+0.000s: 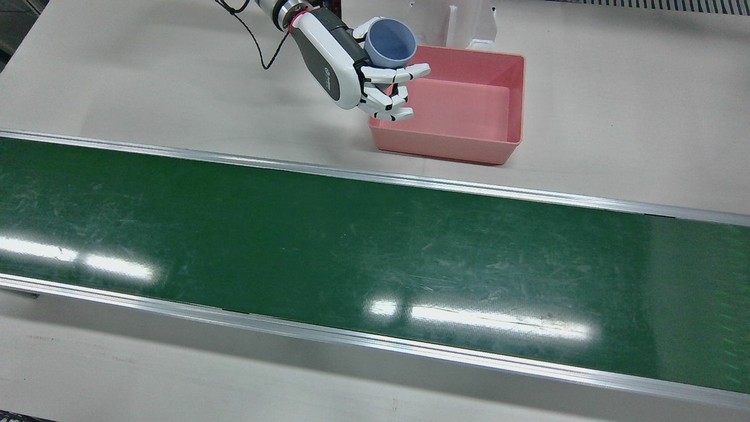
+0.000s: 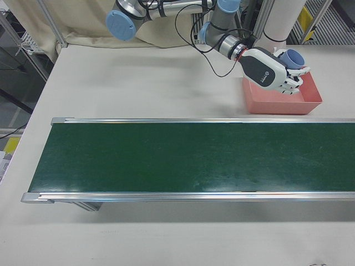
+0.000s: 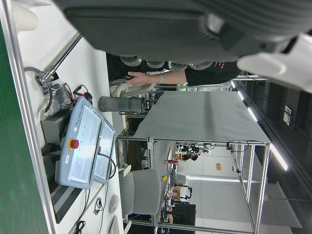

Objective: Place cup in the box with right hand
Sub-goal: 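Lift the blue cup off the belt and carry it over the pink box, then lower the cup into the pink box and open the right hand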

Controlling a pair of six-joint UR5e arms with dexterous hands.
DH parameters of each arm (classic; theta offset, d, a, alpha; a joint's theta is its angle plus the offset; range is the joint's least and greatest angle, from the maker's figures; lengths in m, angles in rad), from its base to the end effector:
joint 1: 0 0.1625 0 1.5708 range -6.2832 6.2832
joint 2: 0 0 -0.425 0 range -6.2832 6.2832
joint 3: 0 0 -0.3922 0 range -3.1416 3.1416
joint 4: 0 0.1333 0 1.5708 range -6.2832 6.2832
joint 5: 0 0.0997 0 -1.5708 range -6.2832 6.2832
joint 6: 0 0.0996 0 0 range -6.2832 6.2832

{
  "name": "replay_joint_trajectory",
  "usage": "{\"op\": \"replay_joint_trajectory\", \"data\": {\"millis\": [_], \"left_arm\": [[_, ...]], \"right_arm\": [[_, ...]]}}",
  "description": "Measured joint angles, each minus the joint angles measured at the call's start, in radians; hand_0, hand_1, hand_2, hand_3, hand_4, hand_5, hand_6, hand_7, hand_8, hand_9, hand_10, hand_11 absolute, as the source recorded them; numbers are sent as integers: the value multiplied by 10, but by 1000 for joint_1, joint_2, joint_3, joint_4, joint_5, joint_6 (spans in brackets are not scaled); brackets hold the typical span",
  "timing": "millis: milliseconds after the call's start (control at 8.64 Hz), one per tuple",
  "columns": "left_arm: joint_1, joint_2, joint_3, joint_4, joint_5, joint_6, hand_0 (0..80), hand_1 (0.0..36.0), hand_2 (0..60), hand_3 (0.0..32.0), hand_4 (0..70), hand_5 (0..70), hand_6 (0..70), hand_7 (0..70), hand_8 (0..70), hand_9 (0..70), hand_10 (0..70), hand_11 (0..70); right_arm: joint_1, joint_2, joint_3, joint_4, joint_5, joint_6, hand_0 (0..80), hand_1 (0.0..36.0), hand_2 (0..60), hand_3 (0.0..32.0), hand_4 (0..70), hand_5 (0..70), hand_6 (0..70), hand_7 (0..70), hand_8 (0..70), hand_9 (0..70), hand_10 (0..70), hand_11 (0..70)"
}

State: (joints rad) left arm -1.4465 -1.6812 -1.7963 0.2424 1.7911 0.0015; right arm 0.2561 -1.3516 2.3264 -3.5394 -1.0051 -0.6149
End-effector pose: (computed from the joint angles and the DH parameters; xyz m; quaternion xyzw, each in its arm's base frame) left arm -0.0458 -0.5330 0.5458 -0.1190 0.7290 -0.6628 0.1232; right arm -0.3759 -0.2914 0.2904 -0.1644 -0.8386 0.4624 0.2365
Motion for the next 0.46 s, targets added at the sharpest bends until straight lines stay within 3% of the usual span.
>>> {"op": "replay_joint_trajectory", "data": {"millis": [116,232,347,463], "left_arm": [[0,0,1,-1,0,0,0,0,0,0,0,0,0,0,0,0,0,0],[0,0,1,-1,-1,0,0,0,0,0,0,0,0,0,0,0,0,0],[0,0,1,-1,-1,0,0,0,0,0,0,0,0,0,0,0,0,0],[0,0,1,0,-1,0,0,0,0,0,0,0,0,0,0,0,0,0]], "right_arm": [[-34,2,-3,1,11,-7,438,14,0,0,220,13,53,225,0,31,17,31],[-54,3,-5,2,17,-12,430,31,28,0,211,14,55,236,1,33,17,32],[-64,3,-6,3,19,-14,447,26,0,0,228,15,58,249,1,35,18,34],[-71,3,-7,3,20,-17,427,50,61,0,203,16,60,261,2,38,20,36]]}}
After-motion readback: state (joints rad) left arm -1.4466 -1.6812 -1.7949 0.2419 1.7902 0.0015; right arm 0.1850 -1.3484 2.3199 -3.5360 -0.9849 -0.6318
